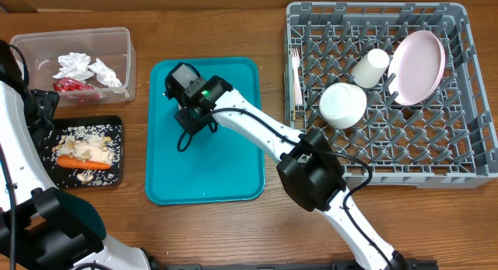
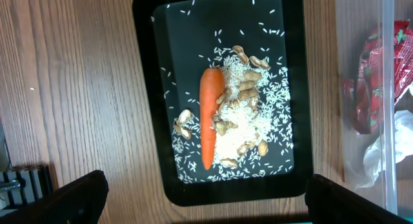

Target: Sort waste into correct bins and load items into the dishwasher rack

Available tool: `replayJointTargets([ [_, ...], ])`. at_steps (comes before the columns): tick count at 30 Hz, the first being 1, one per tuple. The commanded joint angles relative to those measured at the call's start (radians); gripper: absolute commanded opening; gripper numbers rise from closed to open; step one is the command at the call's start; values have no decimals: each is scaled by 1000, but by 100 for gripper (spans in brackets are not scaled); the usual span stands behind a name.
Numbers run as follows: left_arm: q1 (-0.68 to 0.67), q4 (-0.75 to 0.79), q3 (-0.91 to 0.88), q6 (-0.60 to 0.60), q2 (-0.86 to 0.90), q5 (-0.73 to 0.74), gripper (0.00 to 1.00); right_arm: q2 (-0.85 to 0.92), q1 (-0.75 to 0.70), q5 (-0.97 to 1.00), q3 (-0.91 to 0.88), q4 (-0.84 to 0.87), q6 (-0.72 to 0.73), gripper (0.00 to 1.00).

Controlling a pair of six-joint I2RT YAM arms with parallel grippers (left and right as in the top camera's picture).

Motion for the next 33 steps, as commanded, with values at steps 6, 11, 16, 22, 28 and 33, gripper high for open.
replayJointTargets([
  [6, -4, 0, -4, -21, -17, 0, 100, -66, -6, -8, 33, 5, 2, 31],
  [11, -4, 0, -4, -21, -17, 0, 100, -69, -6, -8, 33, 4, 2, 31],
  [16, -4, 0, -4, -21, -17, 0, 100, -80, -6, -8, 33, 7, 2, 31],
  [22, -4, 0, -4, -21, -17, 0, 100, -93, -6, -8, 33, 11, -2, 31],
  [28, -4, 0, -4, -21, -17, 0, 100, -92, -6, -8, 32, -4, -2, 29],
  [33, -4, 0, -4, -21, -17, 0, 100, -89, -6, -9, 26, -6, -2, 27],
])
